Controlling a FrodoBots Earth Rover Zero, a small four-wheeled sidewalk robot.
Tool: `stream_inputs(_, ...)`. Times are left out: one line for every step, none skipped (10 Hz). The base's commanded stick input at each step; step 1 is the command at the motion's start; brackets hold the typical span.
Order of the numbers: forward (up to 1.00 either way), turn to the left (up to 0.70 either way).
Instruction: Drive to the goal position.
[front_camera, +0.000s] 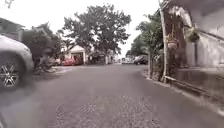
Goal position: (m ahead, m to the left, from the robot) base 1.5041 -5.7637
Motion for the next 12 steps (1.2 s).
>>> stream_inputs(1.00, 0.00)
stream_inputs(1.00, 0.00)
stream_inputs(1.00, 0.00)
stream_inputs(1.00, 0.00)
stream_inputs(1.00, 0.00)
stream_inputs(1.00, 0.00)
stream_inputs(1.00, 0.00)
stream_inputs(1.00, 0.00)
stream_inputs(1.00, 0.00)
stream_inputs(1.00, 0.00)
stream_inputs(1.00, 0.00)
stream_inputs(1.00, 0.00)
